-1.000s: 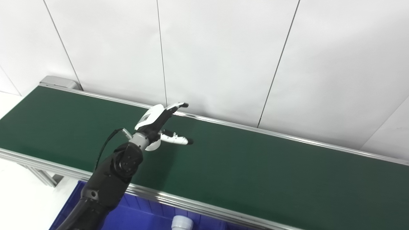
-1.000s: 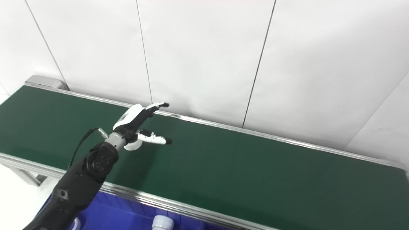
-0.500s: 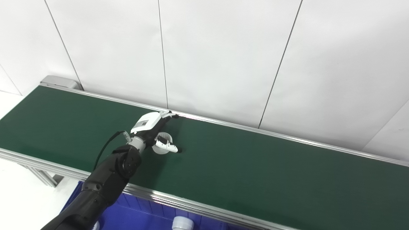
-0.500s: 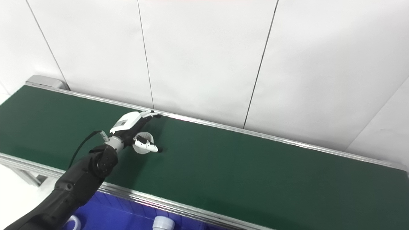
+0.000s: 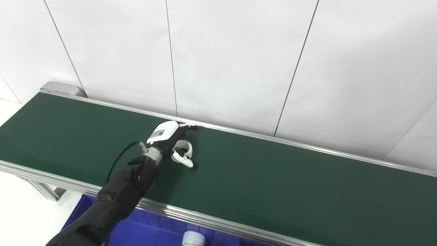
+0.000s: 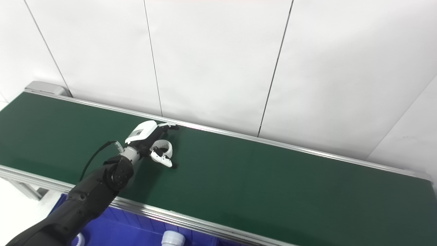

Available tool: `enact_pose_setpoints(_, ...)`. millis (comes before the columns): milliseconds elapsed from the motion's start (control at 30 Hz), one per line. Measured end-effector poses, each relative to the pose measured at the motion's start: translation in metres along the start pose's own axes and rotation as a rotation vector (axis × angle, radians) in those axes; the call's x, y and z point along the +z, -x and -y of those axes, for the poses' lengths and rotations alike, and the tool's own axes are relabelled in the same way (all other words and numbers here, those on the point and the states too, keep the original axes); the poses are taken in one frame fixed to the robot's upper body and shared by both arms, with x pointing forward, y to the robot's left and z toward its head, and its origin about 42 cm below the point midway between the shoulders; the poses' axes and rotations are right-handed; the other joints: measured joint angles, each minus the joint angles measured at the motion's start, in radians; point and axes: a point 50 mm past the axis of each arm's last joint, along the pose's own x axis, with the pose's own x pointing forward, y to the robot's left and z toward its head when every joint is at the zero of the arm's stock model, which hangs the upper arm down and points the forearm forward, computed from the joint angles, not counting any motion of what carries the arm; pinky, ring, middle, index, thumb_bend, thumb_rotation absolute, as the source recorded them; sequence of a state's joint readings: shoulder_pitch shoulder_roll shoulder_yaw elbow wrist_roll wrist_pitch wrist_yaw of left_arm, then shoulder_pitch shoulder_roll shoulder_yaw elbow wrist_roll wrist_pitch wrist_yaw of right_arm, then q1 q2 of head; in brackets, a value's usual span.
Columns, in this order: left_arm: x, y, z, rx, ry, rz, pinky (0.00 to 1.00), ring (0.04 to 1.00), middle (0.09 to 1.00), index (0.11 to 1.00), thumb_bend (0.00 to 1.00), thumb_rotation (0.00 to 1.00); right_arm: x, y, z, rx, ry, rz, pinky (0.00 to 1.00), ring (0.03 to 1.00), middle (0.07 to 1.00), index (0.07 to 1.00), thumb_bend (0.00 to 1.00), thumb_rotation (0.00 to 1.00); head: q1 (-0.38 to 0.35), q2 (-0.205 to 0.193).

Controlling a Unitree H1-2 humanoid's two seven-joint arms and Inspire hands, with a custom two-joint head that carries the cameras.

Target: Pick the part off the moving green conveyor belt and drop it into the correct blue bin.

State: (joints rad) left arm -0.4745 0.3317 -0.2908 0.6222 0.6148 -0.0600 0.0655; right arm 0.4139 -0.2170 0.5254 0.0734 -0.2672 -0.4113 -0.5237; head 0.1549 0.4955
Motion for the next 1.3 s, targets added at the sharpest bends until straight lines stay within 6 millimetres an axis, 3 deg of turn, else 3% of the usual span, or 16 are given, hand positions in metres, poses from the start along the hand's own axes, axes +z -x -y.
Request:
enact_pose_setpoints(67,0.006,0.003,-0.003,-0.010,-0.003,-0.011,0.46,0.599,0.717,0.697,0.67,0.00,0.000,0.000,0.001,0.001,0.003,0.001,0.59,0.674,0.797,0.815,0.77,0.48,0.000,0.000)
enact_pose_setpoints(200,0.020,0.011,-0.004,-0.049,-0.016,-0.039,0.44,0.561,0.689,0.648,0.66,0.00,0.000,0.000,0.000,-0.001,0.008,0.006,0.61,0.700,0.796,0.811,0.77,0.48,0.002,0.002)
enact_pose_setpoints(233,0.024,0.012,-0.005,-0.062,-0.030,-0.042,0.42,0.535,0.654,0.559,0.57,0.02,0.000,0.000,0.000,0.000,0.008,0.007,0.61,0.700,0.796,0.811,0.77,0.48,0.002,0.002)
enact_pose_setpoints(300,0.031,0.013,-0.005,-0.088,-0.063,-0.050,0.34,0.444,0.483,0.531,0.53,0.00,0.001,-0.001,0.000,0.000,0.008,0.009,0.61,0.701,0.798,0.814,0.77,0.49,0.002,0.002)
enact_pose_setpoints(333,0.035,0.014,-0.005,-0.107,-0.091,-0.053,0.32,0.428,0.459,0.526,0.52,0.00,0.001,-0.001,-0.001,0.000,0.009,0.010,0.62,0.715,0.800,0.818,0.77,0.49,0.002,0.000)
enact_pose_setpoints(500,0.054,0.018,-0.011,-0.202,-0.263,-0.063,0.37,0.484,0.489,0.500,0.52,0.00,0.001,-0.002,-0.001,-0.001,0.008,0.012,0.64,0.735,0.800,0.818,0.78,0.51,0.005,0.000)
enact_pose_setpoints(633,0.059,0.020,-0.012,-0.234,-0.275,-0.077,0.36,0.458,0.455,0.500,0.52,0.00,0.001,-0.002,-0.001,-0.003,0.009,0.013,0.61,0.695,0.794,0.817,0.76,0.50,0.003,0.002)
enact_pose_setpoints(733,0.061,0.022,-0.013,-0.246,-0.271,-0.084,0.37,0.463,0.464,0.498,0.52,0.00,0.001,-0.003,-0.001,-0.002,0.010,0.017,0.65,0.740,0.802,0.819,0.74,0.49,0.002,0.002)
enact_pose_setpoints(967,0.057,0.029,-0.005,-0.184,-0.268,-0.039,0.34,0.430,0.434,0.507,0.52,0.00,0.001,-0.003,-0.001,-0.003,0.011,0.017,0.63,0.711,0.794,0.814,0.75,0.51,0.000,0.008)
enact_pose_setpoints(1100,0.052,0.036,0.000,-0.124,-0.257,0.021,0.32,0.392,0.473,0.525,0.50,0.00,0.002,-0.003,-0.002,-0.001,0.013,0.019,0.64,0.743,0.799,0.817,0.75,0.51,0.000,0.012)
enact_pose_setpoints(1300,0.042,0.070,-0.008,-0.042,-0.129,0.108,0.31,0.378,0.481,0.530,0.50,0.00,0.002,-0.001,-0.002,-0.003,0.012,0.016,0.62,0.706,0.804,0.819,0.75,0.51,-0.002,0.026)
